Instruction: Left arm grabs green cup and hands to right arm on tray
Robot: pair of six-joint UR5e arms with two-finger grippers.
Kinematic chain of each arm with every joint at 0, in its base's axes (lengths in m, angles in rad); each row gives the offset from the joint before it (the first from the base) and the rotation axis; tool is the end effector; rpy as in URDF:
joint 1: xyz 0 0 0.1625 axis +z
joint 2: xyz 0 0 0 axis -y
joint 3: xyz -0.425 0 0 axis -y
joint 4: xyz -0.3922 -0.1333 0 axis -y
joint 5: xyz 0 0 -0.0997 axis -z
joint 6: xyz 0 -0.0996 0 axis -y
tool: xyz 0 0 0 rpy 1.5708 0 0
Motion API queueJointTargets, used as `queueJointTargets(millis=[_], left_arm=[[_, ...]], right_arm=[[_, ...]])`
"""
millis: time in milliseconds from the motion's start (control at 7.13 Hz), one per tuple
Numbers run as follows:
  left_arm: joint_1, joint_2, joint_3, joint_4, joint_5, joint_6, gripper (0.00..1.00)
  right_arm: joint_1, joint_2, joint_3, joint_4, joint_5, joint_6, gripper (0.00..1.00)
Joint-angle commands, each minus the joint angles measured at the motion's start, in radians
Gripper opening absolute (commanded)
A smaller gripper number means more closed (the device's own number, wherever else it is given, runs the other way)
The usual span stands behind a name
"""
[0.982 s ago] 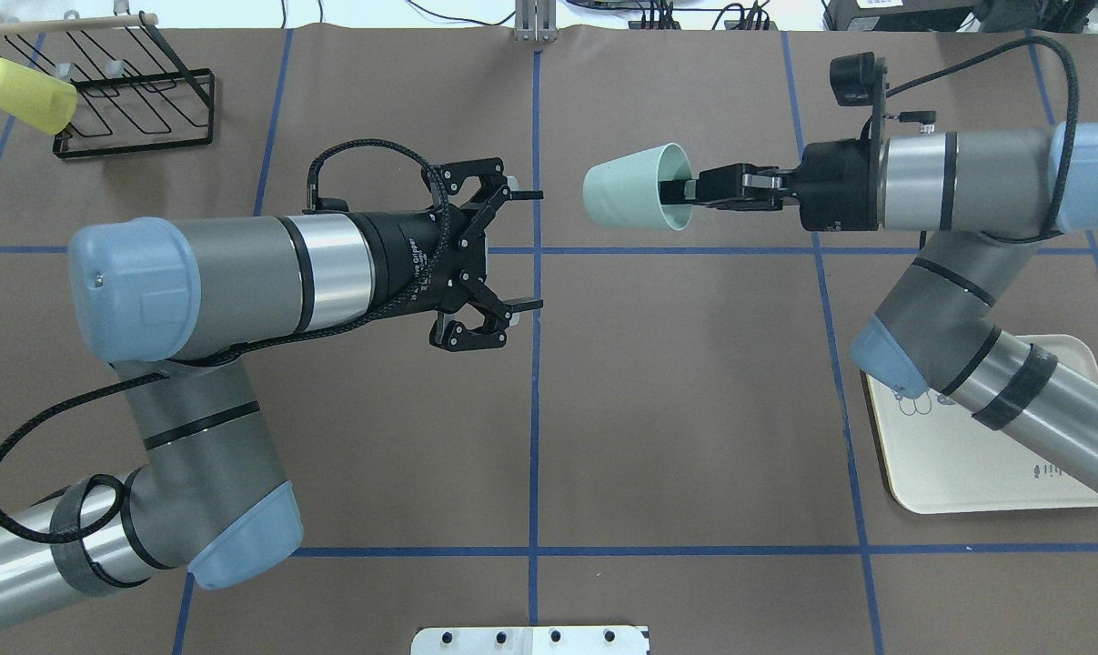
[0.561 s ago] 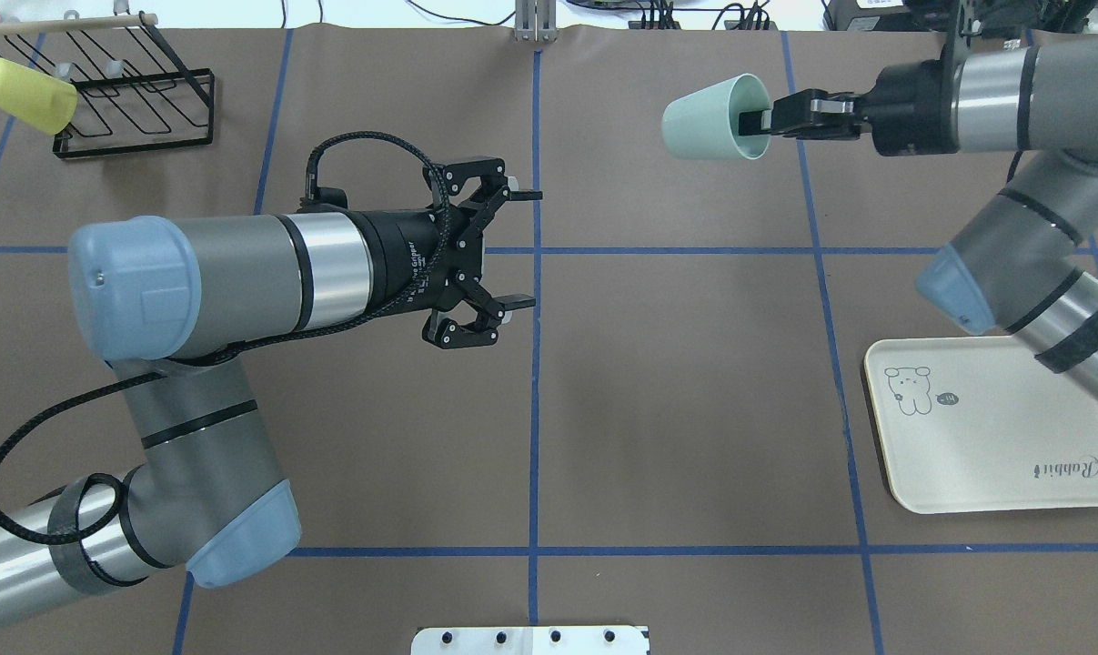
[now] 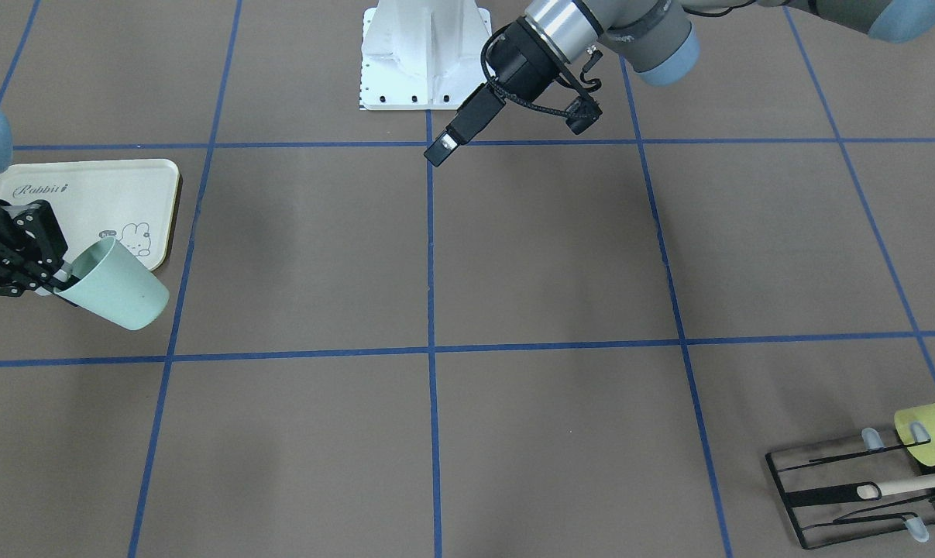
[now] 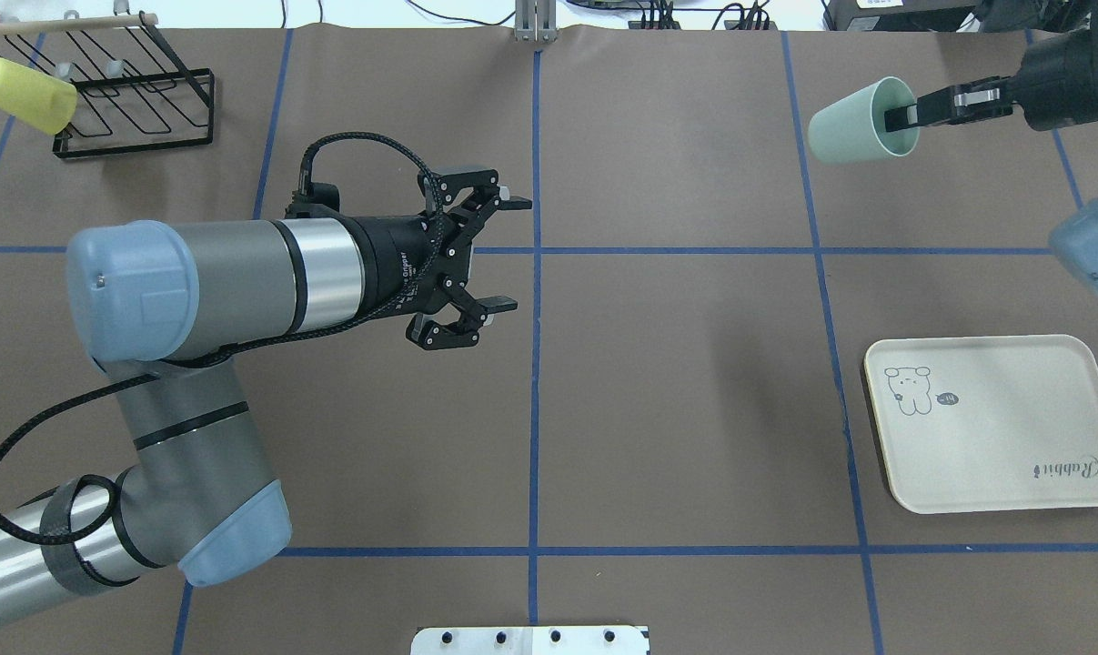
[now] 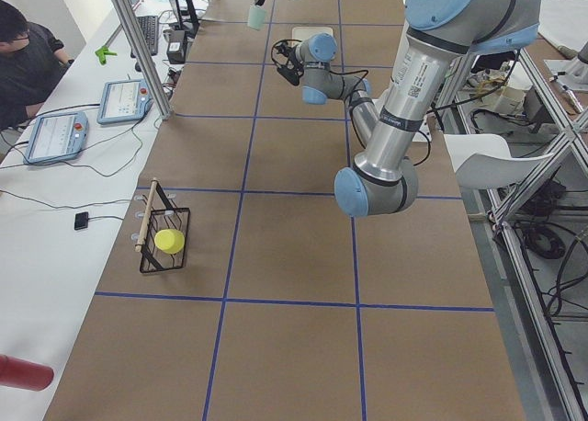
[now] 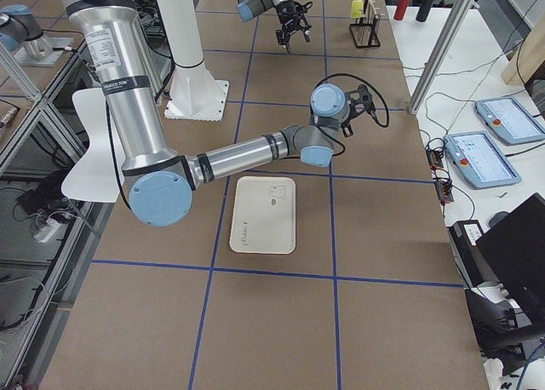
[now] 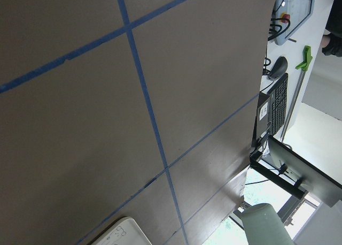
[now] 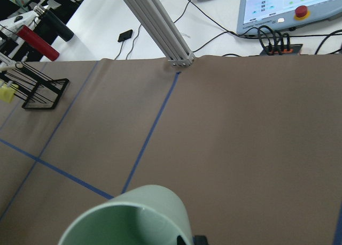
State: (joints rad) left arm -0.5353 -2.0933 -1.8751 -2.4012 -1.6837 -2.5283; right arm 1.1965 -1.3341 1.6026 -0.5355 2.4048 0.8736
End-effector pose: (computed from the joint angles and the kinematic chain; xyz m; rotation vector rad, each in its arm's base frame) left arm 0.4260 -0.3946 0.1344 -0.4583 1.7031 -1.0238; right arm -0.1525 -0.5511 0.3931 0.5695 -1.2721 -0.1272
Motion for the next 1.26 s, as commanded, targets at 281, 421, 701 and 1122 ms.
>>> queueJointTargets(millis=[281,421,701,1122], left_arm=[[-0.002,0.022,0.005,-0.001,0.001,0.008,1.00],[-0.002,0.022,0.007,-0.001,0.002,0.008,1.00],[0.000,0.022,0.013,-0.001,0.003,0.008,1.00],[0.000,0.024,0.014,-0.001,0.003,0.008,1.00]], right_arm=[[0.025,-0.138,0.029,-0.052,0.010,-0.143,0.00],[0.040,-0.142,0.069,-0.132,0.008,-0.159,0.00],[0.051,-0.173,0.225,-0.405,-0.091,-0.299,0.00],[0.063,-0.239,0.348,-0.774,-0.130,-0.666,0.00]])
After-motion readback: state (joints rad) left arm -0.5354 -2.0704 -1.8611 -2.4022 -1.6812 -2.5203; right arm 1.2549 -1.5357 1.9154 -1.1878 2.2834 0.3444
